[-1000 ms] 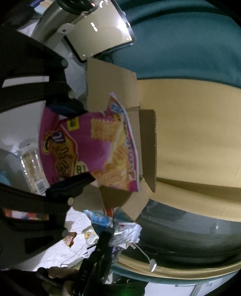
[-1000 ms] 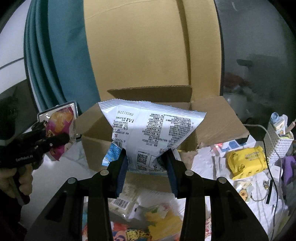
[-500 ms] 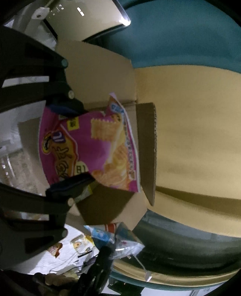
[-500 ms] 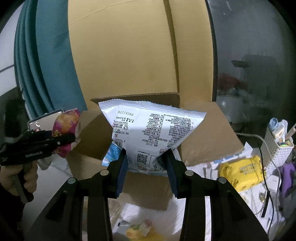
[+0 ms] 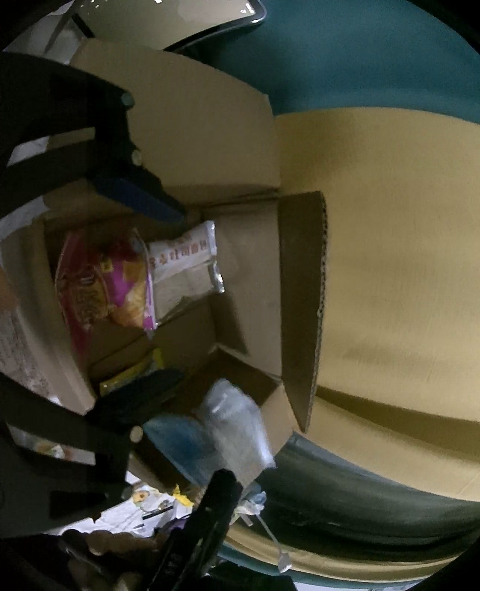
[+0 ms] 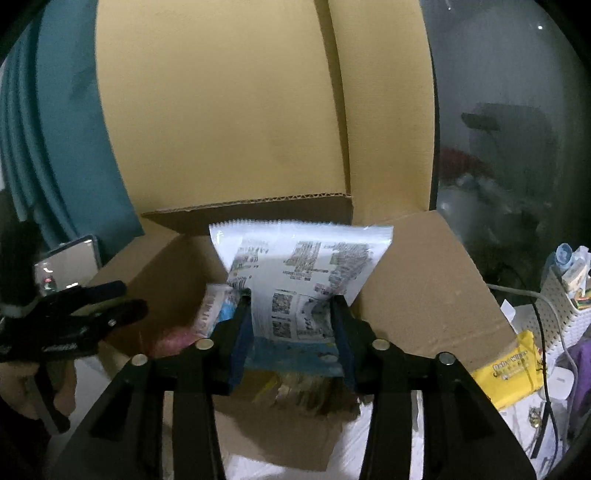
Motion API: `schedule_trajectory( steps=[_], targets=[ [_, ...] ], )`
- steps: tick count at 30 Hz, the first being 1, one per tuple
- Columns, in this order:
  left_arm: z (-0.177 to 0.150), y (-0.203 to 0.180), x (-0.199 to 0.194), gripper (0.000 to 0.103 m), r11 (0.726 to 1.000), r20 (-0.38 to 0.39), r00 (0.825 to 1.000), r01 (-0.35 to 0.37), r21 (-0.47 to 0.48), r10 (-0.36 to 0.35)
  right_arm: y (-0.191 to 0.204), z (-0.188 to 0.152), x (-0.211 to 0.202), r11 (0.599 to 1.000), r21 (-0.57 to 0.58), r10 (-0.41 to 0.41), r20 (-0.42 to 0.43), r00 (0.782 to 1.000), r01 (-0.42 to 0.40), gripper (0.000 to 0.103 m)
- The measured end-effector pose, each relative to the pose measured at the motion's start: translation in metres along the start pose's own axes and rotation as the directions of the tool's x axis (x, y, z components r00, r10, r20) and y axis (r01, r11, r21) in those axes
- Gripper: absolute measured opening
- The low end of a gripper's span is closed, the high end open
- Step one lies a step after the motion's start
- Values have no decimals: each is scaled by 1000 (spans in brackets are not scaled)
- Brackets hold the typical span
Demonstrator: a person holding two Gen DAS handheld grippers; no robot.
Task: Organize snacks
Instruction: 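Carry both bags over the box and release them inside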
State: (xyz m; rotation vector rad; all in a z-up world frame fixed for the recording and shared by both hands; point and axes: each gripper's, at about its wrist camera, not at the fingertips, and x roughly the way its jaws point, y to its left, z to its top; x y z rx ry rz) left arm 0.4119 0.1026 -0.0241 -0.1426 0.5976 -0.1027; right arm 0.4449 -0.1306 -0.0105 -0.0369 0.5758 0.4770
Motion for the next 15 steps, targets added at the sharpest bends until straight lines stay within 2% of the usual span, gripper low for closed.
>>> schedule_trajectory(
  steps=[2,15],
  targets=[
    [0,0,-3,84,1000,1,1000,0,4,0,3,1,3,1000,2,-4,6,1000,4,73],
    [-5,-11,-40,84,1000,28,999,15,14,-15,19,-8,-17,999,-37,-9,-11,1000,9,73]
  ],
)
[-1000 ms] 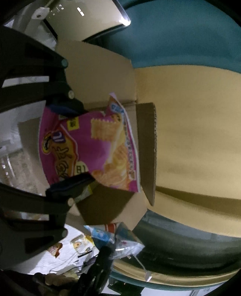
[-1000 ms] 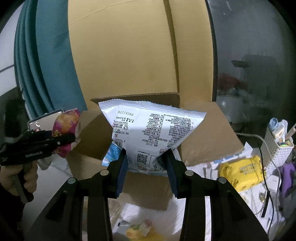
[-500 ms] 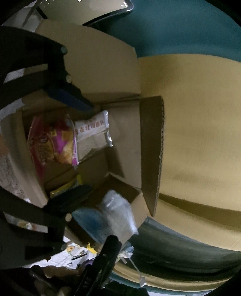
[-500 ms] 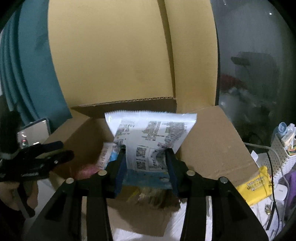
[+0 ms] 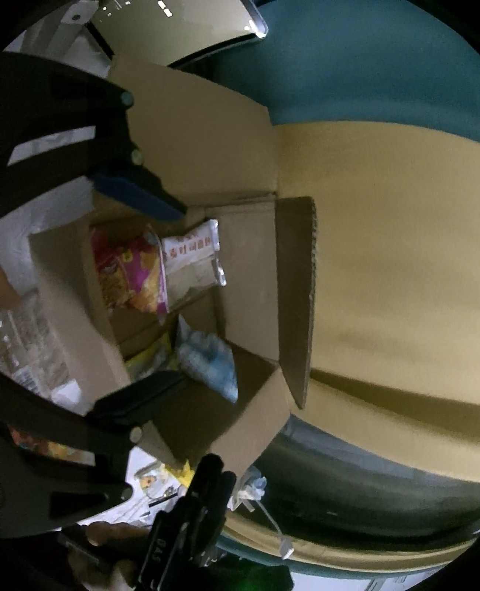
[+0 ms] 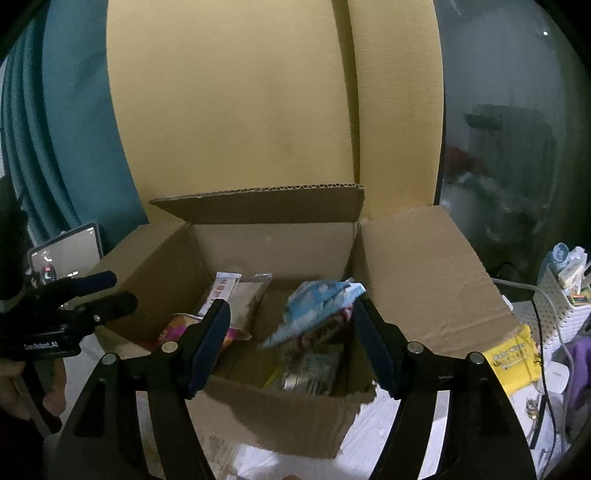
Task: Organize snacks
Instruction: 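Carry both bags over the box and release them inside, then grasp the red anime-print bag with the left tool while the right tool grasps the yellow lemon packet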
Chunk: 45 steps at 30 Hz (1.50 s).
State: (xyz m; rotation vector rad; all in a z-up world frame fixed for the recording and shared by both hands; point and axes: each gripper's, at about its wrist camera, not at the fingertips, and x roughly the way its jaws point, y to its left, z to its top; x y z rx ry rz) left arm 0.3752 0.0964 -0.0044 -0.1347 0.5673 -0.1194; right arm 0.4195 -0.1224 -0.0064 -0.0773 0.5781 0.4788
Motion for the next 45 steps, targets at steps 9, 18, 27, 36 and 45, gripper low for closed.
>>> schedule_trajectory(
  steps=[9,18,27,36,45],
  targets=[
    [-8,-16,-32,84,1000,15,1000,20,11,-20,7,-8,-36,1000,-12,-10,26,1000,10,73],
    [-32,-42,-53,84,998,-10,999,44,33,-44,0,-27,-66,1000,9,-21,33,999,21,73],
    [-67,-72,-54,84,997,-82,995,66,39,-63,-15,-59,-84,999,31,-31,4,1000,31,73],
    [-96,-94,-50,85,996,-165,984,82,40,-75,-32,-97,-82,998,53,-24,-65,998,28,73],
    [-125,-105,-35,85,998,-286,957,65,24,-56,-24,-135,-56,998,53,32,-176,984,-23,73]
  ],
)
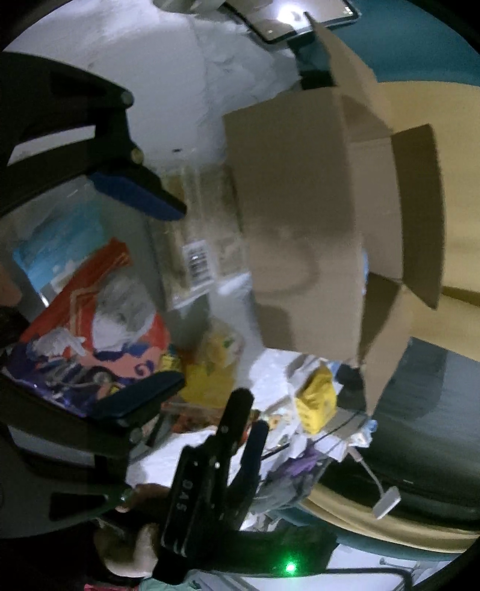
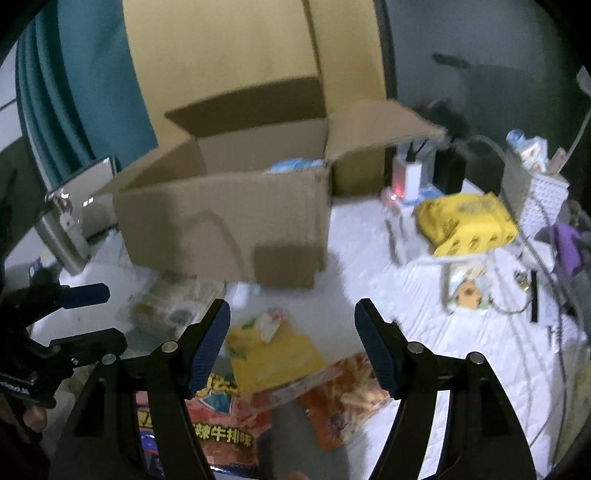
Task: Organize snacks
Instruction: 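Grasp the red anime-print bag with the left tool while the right tool grasps the yellow lemon packet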
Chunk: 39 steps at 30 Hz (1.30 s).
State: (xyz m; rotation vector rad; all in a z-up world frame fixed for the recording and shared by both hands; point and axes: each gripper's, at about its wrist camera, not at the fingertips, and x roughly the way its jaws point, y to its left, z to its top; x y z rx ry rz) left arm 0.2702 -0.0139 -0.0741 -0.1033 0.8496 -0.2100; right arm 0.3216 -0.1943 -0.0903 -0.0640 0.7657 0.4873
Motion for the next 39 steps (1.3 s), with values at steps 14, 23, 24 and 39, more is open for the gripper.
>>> schedule_trajectory(
  steps=[14,23,24,39],
  targets=[
    [-14,-21,22,85,998,-93,995,29,59,-24,7,-19,43,995,-71,55,-135,989,-65,74],
    [-18,-33,25,91,988,-147,985,106,113,-89,-1,-23,30,992,-64,102,-121,987,-111,61],
    [-19,-36,24,91,985,-154,983,119,127,-99,-3,-22,25,993,-58,99,-110,989,-106,61],
    [-43,-85,43,94,957,-225,973,112,267,-51,-48,-33,-41,1000,21,5,-6,1000,-5,61]
  ],
)
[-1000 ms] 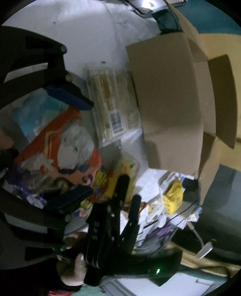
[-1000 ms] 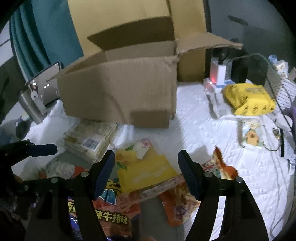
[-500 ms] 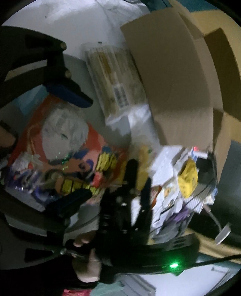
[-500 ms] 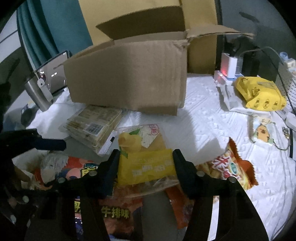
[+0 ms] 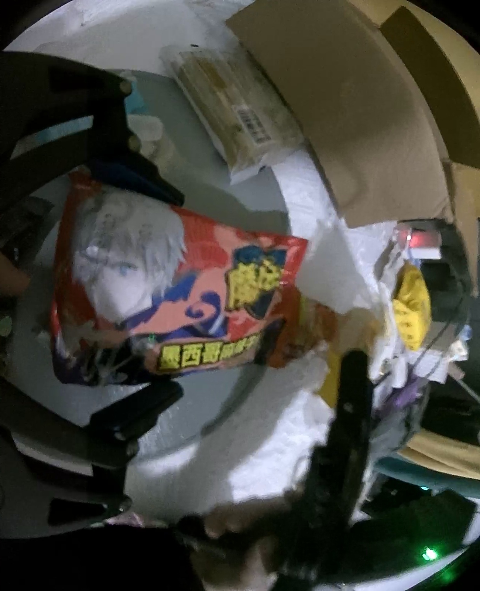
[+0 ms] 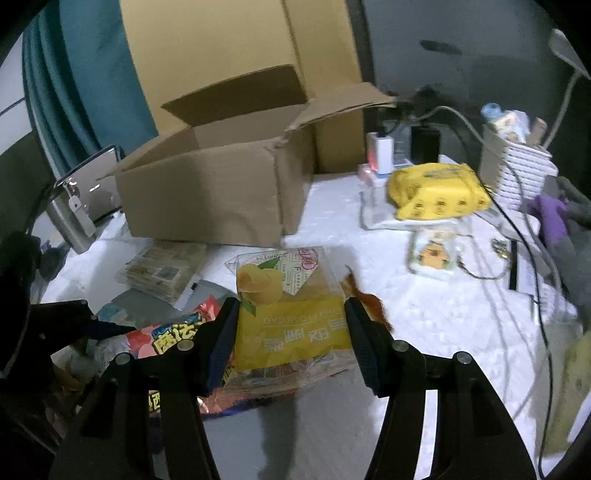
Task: Organize snacks
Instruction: 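Grasp the red anime-print bag with the left tool while the right tool grasps the yellow lemon packet, then carry both packets toward the box and lower them into it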
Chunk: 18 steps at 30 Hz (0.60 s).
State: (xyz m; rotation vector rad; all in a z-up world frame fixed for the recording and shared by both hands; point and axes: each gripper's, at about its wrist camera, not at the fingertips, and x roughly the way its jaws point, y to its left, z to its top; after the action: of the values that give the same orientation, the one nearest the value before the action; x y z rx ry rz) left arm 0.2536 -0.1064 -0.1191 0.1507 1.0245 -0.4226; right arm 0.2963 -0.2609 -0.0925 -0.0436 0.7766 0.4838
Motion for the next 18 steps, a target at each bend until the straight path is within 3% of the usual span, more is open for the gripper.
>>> schedule_trajectory(
  steps=[3,5,11,18],
  targets=[
    [-2,-9,6,94,996,5,997,-75,47,74,-3,-6,-6,1000,12,-7,4,1000,7,61],
    [-2,-7,5,93,997,15,998,-65,38,65,-4,-9,-9,1000,16,-9,7,1000,9,61],
    [-5,-8,-8,61,997,60,996,-61,40,58,-8,-13,-20,1000,23,-22,18,1000,21,61],
    [-5,-5,-31,59,997,144,987,-76,23,72,-1,-6,-32,1000,11,-19,51,998,19,61]
  ],
)
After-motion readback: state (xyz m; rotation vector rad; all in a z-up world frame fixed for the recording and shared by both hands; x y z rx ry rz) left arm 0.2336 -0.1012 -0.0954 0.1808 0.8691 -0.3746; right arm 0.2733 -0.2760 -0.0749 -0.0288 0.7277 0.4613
